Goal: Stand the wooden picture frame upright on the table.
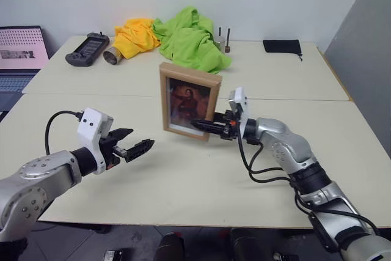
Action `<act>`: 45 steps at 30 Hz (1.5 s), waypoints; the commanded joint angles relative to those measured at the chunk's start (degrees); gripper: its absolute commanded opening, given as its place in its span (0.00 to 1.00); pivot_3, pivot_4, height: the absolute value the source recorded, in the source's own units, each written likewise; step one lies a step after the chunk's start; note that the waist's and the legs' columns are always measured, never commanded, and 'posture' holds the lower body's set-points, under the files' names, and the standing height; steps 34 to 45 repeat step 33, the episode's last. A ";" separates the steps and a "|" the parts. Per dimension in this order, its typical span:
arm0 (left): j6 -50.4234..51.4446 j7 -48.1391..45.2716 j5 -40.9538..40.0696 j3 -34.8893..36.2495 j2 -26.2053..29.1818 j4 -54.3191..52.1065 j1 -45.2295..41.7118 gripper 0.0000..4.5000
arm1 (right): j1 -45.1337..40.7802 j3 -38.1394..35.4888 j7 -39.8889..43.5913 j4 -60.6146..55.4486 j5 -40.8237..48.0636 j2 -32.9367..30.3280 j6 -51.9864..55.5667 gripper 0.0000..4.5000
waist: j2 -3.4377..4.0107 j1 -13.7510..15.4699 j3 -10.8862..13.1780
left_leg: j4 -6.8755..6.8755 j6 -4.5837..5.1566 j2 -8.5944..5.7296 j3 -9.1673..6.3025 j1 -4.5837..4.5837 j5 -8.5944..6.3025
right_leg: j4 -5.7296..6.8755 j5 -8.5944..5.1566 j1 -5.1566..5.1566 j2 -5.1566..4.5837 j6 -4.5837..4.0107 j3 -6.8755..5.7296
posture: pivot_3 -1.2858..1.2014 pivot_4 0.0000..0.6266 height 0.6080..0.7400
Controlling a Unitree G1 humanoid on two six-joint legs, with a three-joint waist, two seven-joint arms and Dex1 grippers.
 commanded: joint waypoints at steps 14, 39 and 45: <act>0.22 -3.52 4.23 1.98 -4.45 -1.40 -0.75 1.00 | 3.75 -1.77 6.54 11.83 -13.95 6.15 -8.58 0.49 | -0.05 -0.04 -0.03 | -0.02 0.00 0.01 0.00 -0.06 0.00 | -0.04 0.01 -0.03 0.00 0.01 -0.03 | 0.52 0.24 1.00; 4.68 -16.46 6.47 3.43 0.54 13.87 -6.49 1.00 | 21.56 -17.86 -1.57 -35.94 -6.85 -19.77 15.17 0.99 | -0.02 -0.58 -0.01 | -0.06 0.01 0.11 -0.05 0.05 -0.01 | 0.04 -0.02 -0.03 0.17 0.03 0.02 | 0.52 0.24 1.00; 4.68 -16.46 6.47 3.43 0.54 13.87 -6.49 1.00 | 21.56 -17.86 -1.57 -35.94 -6.85 -19.77 15.17 0.99 | -0.02 -0.58 -0.01 | -0.06 0.01 0.11 -0.05 0.05 -0.01 | 0.04 -0.02 -0.03 0.17 0.03 0.02 | 0.52 0.24 1.00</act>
